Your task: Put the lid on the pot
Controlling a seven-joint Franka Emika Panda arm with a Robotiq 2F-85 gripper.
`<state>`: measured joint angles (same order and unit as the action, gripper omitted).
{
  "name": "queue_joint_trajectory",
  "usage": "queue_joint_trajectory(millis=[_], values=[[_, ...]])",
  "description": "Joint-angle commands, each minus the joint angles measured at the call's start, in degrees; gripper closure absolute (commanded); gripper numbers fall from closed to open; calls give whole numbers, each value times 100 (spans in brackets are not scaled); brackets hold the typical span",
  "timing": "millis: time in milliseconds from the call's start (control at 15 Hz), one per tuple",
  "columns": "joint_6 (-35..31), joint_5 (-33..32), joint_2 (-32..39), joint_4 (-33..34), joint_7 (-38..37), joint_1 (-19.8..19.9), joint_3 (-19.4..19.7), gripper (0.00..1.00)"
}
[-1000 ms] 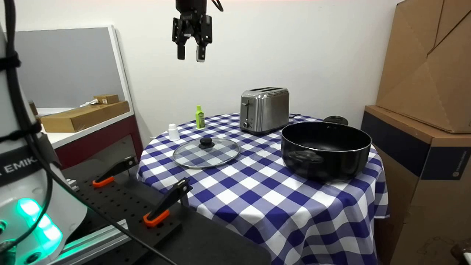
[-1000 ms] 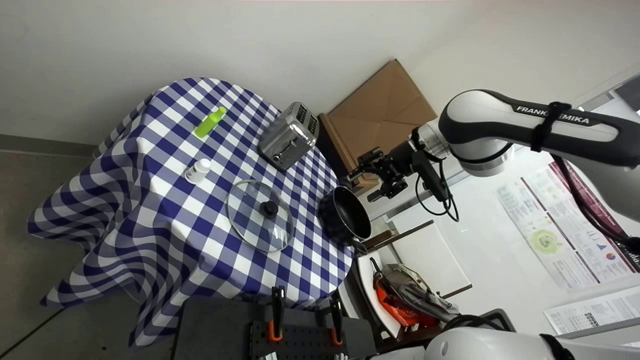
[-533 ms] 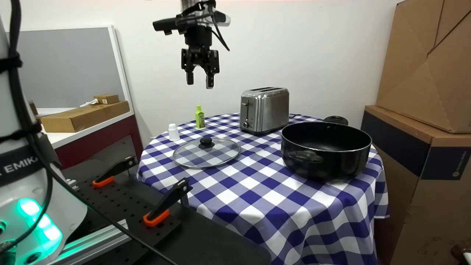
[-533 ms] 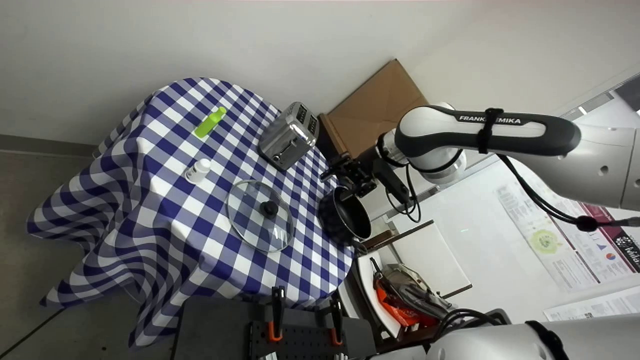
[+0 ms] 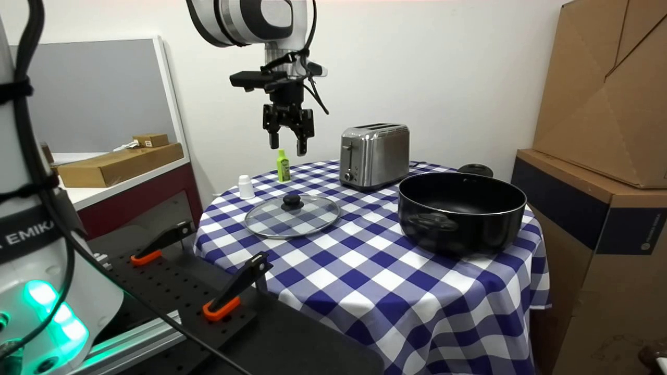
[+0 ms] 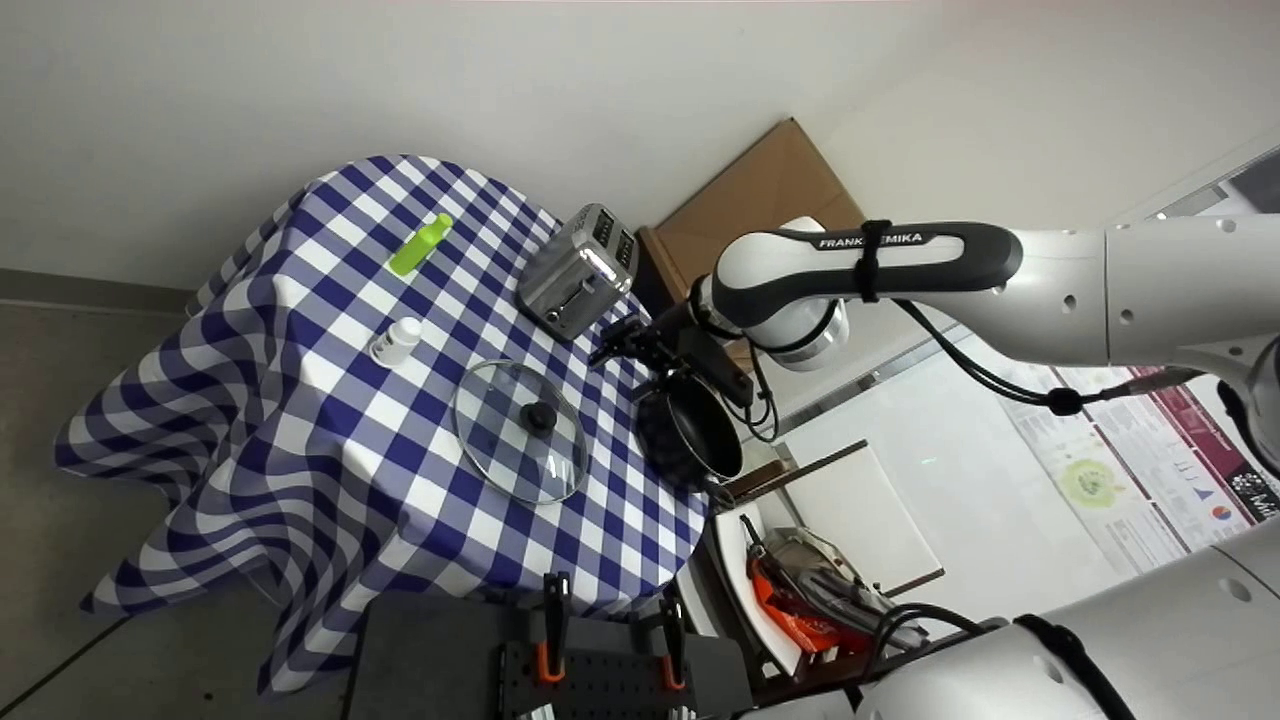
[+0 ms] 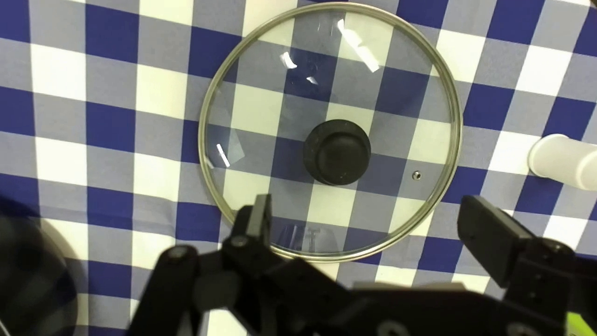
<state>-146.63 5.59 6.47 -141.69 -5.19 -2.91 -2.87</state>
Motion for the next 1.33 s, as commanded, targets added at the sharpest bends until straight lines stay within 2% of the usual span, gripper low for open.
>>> queue_joint_trajectory(millis=[0, 533, 1267], values=[[-267, -55, 526, 303, 135, -19, -26, 0], [-601, -77, 1110, 462, 247, -14, -37, 0], [-859, -457, 1655, 442, 230, -53, 105, 0]])
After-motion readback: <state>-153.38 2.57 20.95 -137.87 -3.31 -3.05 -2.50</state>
